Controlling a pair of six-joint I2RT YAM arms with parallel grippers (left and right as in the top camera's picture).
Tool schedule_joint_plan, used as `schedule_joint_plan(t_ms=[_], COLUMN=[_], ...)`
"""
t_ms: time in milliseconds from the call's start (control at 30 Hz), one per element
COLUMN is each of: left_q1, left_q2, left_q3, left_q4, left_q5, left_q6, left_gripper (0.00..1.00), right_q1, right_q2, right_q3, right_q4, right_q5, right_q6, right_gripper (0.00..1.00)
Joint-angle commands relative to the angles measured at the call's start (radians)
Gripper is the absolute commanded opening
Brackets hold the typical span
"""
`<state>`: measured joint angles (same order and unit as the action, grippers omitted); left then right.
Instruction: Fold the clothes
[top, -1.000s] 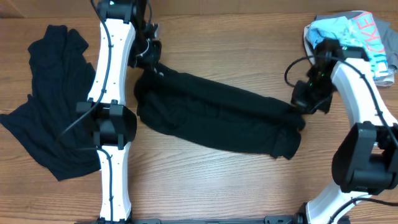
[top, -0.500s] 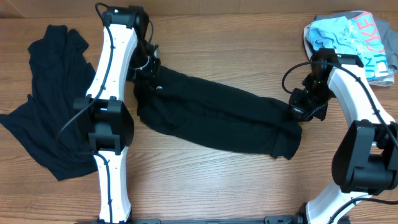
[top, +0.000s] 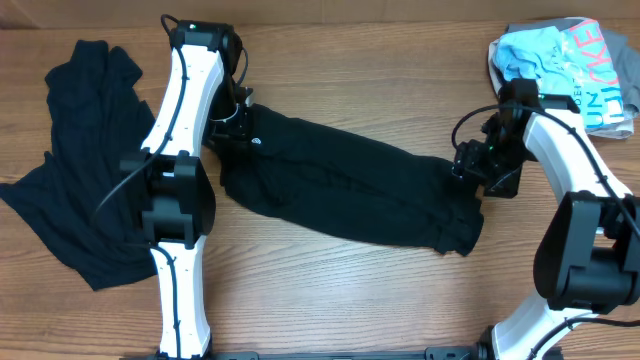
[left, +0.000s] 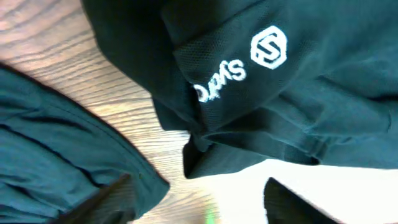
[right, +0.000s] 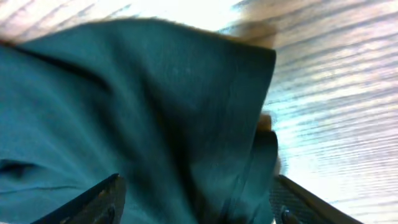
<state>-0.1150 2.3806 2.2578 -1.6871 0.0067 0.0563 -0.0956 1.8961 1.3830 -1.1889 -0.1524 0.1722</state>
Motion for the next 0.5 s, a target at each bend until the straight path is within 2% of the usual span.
schedule_joint_plan(t_ms=[0, 167, 300, 467], left_q1=[0.014, 0.016, 0.016, 0.018], left_q2=[-0.034, -0.035, -0.052, -0.084], left_q3=[0.079, 0.242, 0.376, 0.449], left_q4=[-0.003, -0.003, -0.003, -0.002], left_q5=[-0.039, -0.031, -0.019, -0.011], left_q6=[-0.027, -0.034, -0.037, -0.045], left_gripper=[0.84, 1.00, 1.00, 1.00], right_q1=[0.004, 0.003, 0.003, 0.003], right_q2=[-0.022, -0.022, -0.022, -0.022], right_q3=[-0.069, -0.137, -0.186, -0.278], right_q4=[0.034, 0.059, 0.083, 0.174], right_q5=[0.001, 0.027, 0.027, 0.000], right_q6=[-0.026, -0.029, -0.030, -0.031], right_gripper=[0.79, 0.81, 0.83, 0.86])
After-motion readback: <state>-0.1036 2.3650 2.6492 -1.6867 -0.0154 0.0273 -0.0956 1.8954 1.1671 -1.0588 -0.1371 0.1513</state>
